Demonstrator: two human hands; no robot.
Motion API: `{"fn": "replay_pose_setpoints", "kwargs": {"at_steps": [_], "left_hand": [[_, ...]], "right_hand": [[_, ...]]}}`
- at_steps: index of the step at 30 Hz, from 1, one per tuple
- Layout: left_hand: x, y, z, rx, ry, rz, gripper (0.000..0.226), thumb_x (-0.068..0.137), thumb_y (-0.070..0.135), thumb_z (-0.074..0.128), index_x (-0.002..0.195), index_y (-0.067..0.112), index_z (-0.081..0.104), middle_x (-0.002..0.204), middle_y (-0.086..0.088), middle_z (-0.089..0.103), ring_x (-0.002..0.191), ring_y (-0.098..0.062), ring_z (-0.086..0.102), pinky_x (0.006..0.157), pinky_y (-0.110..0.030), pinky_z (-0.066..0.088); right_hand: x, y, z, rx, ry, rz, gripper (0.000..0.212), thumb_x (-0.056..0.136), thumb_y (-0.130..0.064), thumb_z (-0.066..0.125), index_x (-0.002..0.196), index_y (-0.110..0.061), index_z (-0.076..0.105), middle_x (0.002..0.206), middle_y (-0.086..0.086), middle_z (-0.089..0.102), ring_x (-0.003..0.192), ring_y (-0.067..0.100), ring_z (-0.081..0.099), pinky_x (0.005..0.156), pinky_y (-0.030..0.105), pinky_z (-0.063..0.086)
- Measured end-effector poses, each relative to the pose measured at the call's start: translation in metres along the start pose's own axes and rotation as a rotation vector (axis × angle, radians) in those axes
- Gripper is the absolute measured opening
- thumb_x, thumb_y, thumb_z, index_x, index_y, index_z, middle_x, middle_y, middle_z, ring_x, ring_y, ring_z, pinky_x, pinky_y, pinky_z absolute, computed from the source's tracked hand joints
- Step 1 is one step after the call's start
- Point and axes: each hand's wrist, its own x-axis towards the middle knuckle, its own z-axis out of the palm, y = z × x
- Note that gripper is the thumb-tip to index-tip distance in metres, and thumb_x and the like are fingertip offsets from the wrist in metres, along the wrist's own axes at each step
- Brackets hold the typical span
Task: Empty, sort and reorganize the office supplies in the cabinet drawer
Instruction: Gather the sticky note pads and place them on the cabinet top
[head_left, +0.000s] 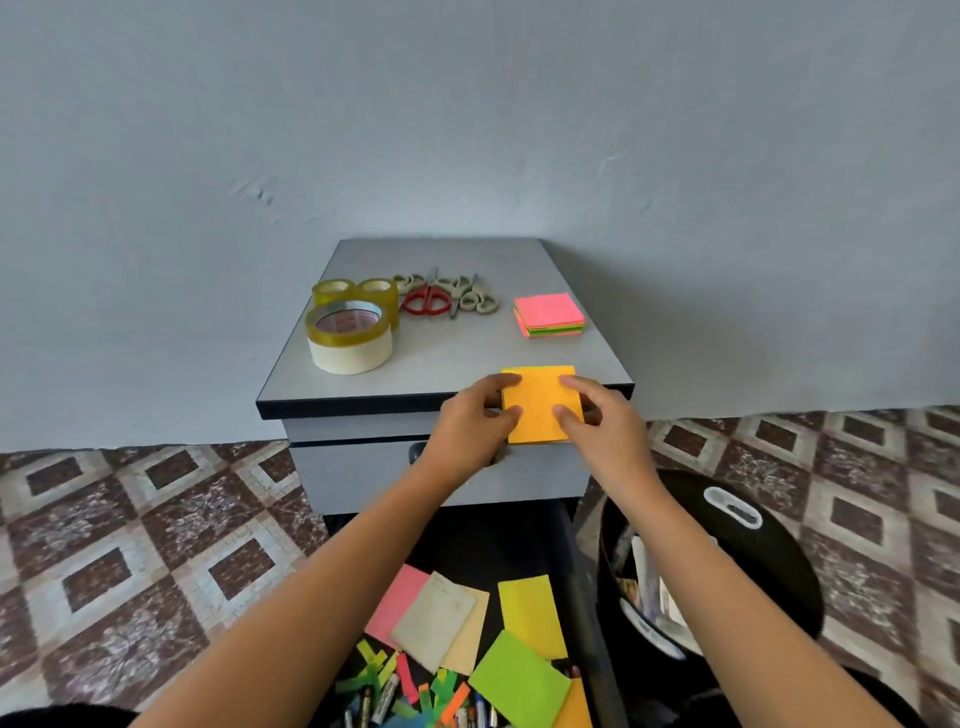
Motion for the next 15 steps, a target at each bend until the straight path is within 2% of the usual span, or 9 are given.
{"fn": "replay_pose_setpoints", "kwargs": {"at_steps": [2, 4, 7, 15], "left_hand": [[0.017, 0.011, 0.000, 0.062, 0.021, 0.028, 0.036, 0.093, 0.015, 0.055, 0.128, 0.021, 0.053, 0.092, 0.000, 0.054, 0.069, -0.013, 0.056, 0.062, -0.019, 0.049], [0.035, 0.021, -0.001, 0.099, 0.027, 0.041, 0.037, 0.093, 0.016, 0.054, 0.130, 0.022, 0.052, 0.101, -0.005, 0.055, 0.074, -0.018, 0.057, 0.064, -0.021, 0.048], [0.064, 0.031, 0.000, 0.130, 0.043, 0.046, 0.038, 0.092, 0.015, 0.053, 0.130, 0.021, 0.052, 0.103, -0.007, 0.056, 0.076, -0.020, 0.056, 0.064, -0.024, 0.046], [0.129, 0.041, 0.009, 0.211, 0.091, 0.010, 0.038, 0.090, 0.009, 0.052, 0.128, 0.011, 0.054, 0.114, -0.014, 0.058, 0.078, -0.025, 0.056, 0.070, -0.026, 0.045]], "right_hand": [[0.018, -0.008, -0.005, -0.024, 0.017, -0.008, 0.036, 0.091, -0.020, 0.060, 0.127, -0.022, 0.058, 0.121, 0.009, 0.056, 0.098, 0.018, 0.054, 0.084, 0.023, 0.039], [0.036, -0.015, -0.010, -0.022, 0.032, -0.013, 0.036, 0.092, -0.018, 0.059, 0.127, -0.021, 0.058, 0.126, 0.008, 0.057, 0.106, 0.020, 0.054, 0.085, 0.023, 0.039], [0.064, -0.022, -0.016, -0.029, 0.035, -0.011, 0.036, 0.092, -0.018, 0.058, 0.128, -0.020, 0.058, 0.132, 0.003, 0.055, 0.115, 0.019, 0.052, 0.085, 0.019, 0.035], [0.134, -0.023, -0.015, -0.147, 0.015, 0.030, 0.038, 0.093, -0.019, 0.056, 0.131, -0.017, 0.055, 0.132, 0.009, 0.055, 0.115, 0.022, 0.053, 0.085, 0.019, 0.036]]}}
